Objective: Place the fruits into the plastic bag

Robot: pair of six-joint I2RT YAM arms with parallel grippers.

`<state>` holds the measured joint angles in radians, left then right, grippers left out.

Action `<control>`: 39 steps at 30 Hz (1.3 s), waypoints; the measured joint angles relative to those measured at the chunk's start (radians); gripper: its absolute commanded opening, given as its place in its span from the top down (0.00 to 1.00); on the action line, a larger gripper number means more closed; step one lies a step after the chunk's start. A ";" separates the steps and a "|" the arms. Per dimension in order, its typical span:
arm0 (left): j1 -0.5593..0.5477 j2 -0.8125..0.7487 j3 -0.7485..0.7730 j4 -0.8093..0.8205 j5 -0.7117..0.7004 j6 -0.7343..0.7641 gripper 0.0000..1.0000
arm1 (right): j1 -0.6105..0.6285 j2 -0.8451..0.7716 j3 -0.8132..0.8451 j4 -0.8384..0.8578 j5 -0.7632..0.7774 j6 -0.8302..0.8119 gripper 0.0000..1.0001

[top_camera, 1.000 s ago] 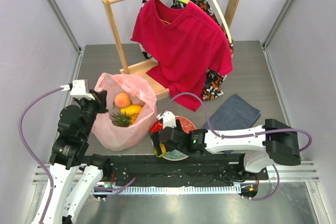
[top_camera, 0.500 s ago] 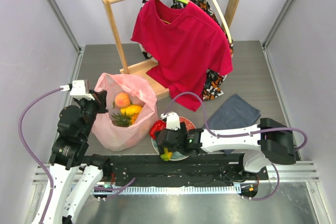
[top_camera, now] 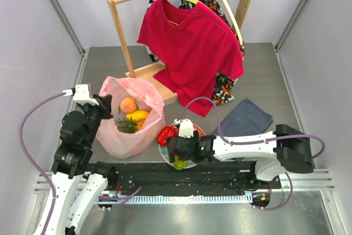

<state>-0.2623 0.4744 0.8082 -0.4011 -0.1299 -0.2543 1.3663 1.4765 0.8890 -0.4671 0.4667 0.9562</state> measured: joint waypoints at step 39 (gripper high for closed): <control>0.000 0.000 0.000 0.000 0.000 0.000 1.00 | -0.266 -0.340 -0.051 0.032 0.113 -0.293 0.58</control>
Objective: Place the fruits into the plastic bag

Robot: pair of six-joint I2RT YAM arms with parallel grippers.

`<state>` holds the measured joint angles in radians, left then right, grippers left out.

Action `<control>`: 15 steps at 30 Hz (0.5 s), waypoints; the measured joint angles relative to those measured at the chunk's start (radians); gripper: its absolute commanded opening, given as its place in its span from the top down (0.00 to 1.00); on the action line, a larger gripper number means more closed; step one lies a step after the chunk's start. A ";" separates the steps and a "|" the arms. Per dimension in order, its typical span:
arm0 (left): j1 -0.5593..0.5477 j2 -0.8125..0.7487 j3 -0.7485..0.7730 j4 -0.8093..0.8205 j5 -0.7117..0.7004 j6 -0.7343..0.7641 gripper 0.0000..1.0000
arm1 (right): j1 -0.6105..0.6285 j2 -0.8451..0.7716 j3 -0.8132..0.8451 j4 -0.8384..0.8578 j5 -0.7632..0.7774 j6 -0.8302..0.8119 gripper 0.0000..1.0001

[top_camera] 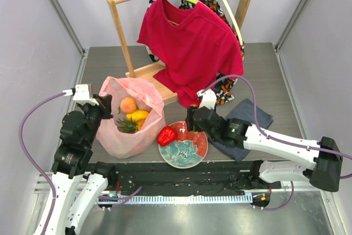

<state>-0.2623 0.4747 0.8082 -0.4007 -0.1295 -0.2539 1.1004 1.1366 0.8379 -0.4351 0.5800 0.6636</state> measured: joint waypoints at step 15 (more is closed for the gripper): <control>0.000 0.000 0.000 0.000 0.000 0.000 1.00 | 0.009 0.156 0.303 0.411 -0.203 -0.418 0.61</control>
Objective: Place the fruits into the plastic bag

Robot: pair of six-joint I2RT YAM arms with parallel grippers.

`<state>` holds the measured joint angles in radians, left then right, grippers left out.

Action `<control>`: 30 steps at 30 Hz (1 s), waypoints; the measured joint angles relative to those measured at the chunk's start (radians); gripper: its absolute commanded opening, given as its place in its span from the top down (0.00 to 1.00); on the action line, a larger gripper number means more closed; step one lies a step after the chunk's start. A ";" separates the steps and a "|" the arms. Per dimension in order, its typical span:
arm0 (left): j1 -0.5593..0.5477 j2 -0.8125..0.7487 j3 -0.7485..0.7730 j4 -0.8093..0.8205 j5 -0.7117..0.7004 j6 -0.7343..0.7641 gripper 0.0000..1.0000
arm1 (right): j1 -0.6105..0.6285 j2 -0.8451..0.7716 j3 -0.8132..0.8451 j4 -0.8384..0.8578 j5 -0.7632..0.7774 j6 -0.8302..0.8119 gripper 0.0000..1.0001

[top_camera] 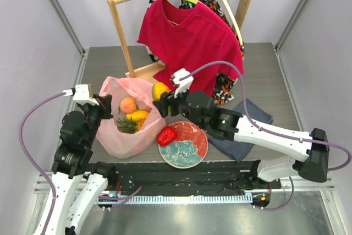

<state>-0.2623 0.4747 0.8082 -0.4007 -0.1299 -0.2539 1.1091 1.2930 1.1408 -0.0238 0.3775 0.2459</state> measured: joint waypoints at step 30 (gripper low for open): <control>0.000 -0.002 0.000 0.000 0.000 0.000 1.00 | 0.086 0.459 0.585 -0.426 -0.163 -0.338 0.62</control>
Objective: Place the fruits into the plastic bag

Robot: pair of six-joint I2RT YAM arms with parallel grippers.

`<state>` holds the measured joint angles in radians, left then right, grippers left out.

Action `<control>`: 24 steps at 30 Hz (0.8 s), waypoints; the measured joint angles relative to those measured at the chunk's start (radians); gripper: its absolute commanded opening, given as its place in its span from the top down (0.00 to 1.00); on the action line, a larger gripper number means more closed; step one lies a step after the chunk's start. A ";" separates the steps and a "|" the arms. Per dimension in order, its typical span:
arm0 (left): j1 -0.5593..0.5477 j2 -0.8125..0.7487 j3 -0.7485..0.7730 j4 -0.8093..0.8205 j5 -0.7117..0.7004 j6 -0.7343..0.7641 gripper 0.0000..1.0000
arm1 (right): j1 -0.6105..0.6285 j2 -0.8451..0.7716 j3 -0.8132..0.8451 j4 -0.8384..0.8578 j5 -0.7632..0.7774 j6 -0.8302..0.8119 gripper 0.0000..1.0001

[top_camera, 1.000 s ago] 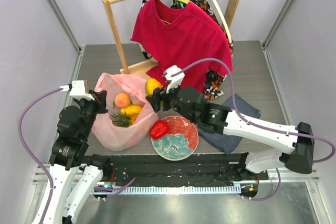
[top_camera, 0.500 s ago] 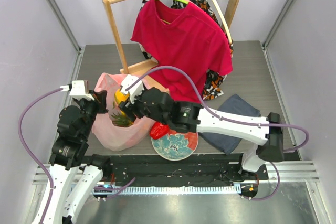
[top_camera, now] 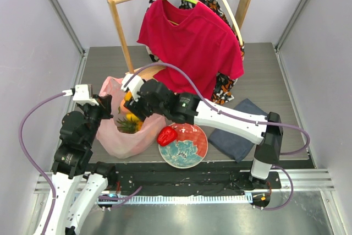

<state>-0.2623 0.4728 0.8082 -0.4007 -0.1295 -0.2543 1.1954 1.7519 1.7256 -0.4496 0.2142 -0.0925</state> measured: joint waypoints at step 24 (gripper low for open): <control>0.000 0.000 0.000 0.000 0.000 0.000 1.00 | -0.071 0.314 0.186 -0.105 -0.151 0.074 0.11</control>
<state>-0.2623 0.4725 0.8082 -0.4007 -0.1291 -0.2543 1.1248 2.0659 1.9114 -0.5545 0.0631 -0.0185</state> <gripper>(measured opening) 0.020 0.850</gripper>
